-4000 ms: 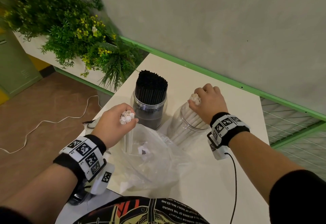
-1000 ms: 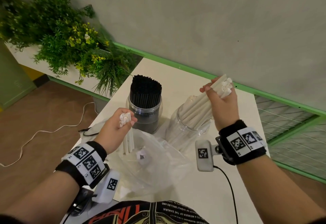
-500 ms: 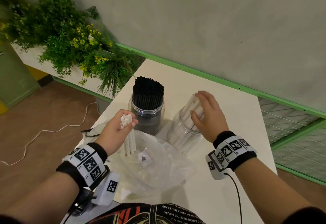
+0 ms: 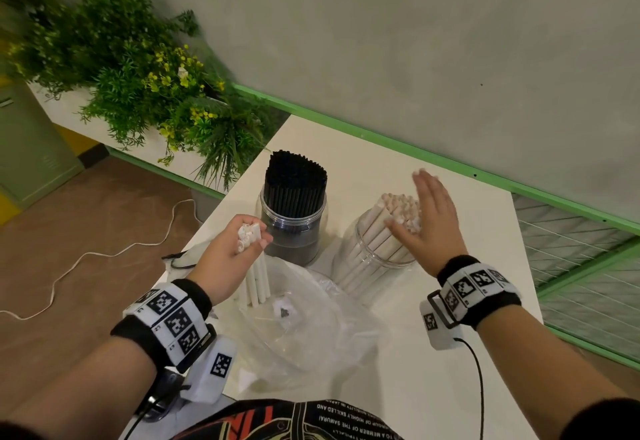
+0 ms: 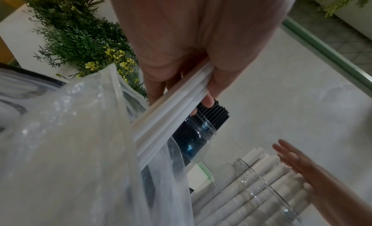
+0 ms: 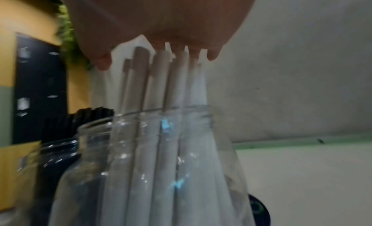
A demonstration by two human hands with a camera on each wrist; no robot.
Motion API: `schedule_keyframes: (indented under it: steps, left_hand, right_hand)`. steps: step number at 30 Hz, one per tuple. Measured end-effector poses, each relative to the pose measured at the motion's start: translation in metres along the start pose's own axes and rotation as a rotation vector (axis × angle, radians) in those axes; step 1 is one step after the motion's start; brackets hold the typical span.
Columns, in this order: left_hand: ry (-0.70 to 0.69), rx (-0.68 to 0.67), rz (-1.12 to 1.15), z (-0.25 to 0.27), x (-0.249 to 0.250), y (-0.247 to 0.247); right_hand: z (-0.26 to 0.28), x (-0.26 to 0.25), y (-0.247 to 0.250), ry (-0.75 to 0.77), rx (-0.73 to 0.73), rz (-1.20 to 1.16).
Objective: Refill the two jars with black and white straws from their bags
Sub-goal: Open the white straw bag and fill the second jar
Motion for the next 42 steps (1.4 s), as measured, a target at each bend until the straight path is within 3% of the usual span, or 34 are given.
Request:
schedule_keyframes:
  steps: [3,7,15,20,22,24,25,26,28,30,32,36,42]
  left_hand:
    - [0.01,-0.005,0.006,0.0,-0.001,-0.001]
    - [0.009,-0.006,0.006,-0.001,-0.001,-0.001]
    - [0.024,0.009,0.046,-0.001,-0.004,0.001]
    - [0.038,0.022,0.041,0.001,-0.003,0.004]
    - [0.03,0.02,0.025,0.001,-0.001,0.009]
    - [0.001,0.018,-0.029,0.0,0.002,0.016]
    - [-0.004,0.015,-0.055,0.001,0.004,0.021]
    - [-0.006,0.008,-0.076,0.002,0.005,0.025]
    - [-0.017,-0.022,-0.118,0.004,0.01,0.032]
    - [-0.015,-0.063,-0.17,0.005,0.013,0.037]
    - [0.002,-0.091,-0.247,0.007,0.014,0.043]
    - [0.061,-0.088,-0.266,0.01,0.007,0.051]
    - [0.095,-0.122,0.057,0.017,0.01,0.033]
  right_hand:
    - [0.0,0.015,-0.009,-0.095,-0.141,-0.193]
    - [-0.019,0.004,-0.026,-0.039,-0.245,-0.095]
    - [-0.033,-0.017,-0.014,0.058,-0.034,-0.081]
    - [-0.036,-0.016,-0.023,0.069,-0.177,0.207]
    - [-0.035,-0.03,-0.006,0.126,-0.065,0.272]
    - [-0.023,-0.061,0.015,0.211,0.089,0.13]
    - [-0.014,-0.078,0.018,0.23,0.097,0.0]
    - [-0.004,-0.094,0.012,0.237,0.039,-0.148]
    - [0.021,-0.127,-0.021,0.243,-0.212,-0.375]
    - [0.043,-0.15,-0.065,0.218,-0.479,-0.464]
    - [0.056,-0.163,-0.102,0.144,-0.65,-0.501]
    - [0.057,-0.186,-0.137,0.071,-0.64,-0.556]
    - [0.059,-0.183,-0.176,-0.189,-0.548,-0.77]
Point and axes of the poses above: each hand's wrist, its own z-axis away from the middle knuckle, its own y-axis out of the back of the hand, x = y × z, the point moved 7 cm from there along -z, towards the middle knuckle, and after that the axes turned 5 degrees about -y, right-handed, at the moved point
